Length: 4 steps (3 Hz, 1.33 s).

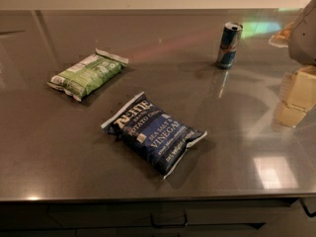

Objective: Move redbull can near blue chip bag

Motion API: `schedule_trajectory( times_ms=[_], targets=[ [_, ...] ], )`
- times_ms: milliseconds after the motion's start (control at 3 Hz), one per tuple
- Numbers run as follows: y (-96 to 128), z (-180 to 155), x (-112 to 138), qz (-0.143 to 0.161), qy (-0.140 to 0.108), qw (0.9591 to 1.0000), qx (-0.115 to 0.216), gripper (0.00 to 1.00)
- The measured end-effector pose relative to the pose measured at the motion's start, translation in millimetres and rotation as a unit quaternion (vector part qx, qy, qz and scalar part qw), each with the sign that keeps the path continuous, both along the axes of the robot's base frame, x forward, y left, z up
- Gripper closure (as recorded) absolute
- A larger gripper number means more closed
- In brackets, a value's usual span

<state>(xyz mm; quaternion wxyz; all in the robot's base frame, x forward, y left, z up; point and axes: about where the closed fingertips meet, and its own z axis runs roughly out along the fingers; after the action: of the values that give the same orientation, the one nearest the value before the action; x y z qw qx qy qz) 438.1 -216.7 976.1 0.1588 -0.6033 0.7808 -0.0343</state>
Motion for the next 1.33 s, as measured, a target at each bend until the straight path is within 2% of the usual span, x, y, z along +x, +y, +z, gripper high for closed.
schedule_trajectory(
  times_ms=[667,1000,1333],
  targets=[
    [1,0,10,-0.005,-0.009,0.9999,0.008,0.0],
    [0,-1,38,-0.023,-0.027,0.9988,0.033,0.0],
    [1,-2,81,-0.043,-0.048,0.996,0.061,0.0]
  ],
)
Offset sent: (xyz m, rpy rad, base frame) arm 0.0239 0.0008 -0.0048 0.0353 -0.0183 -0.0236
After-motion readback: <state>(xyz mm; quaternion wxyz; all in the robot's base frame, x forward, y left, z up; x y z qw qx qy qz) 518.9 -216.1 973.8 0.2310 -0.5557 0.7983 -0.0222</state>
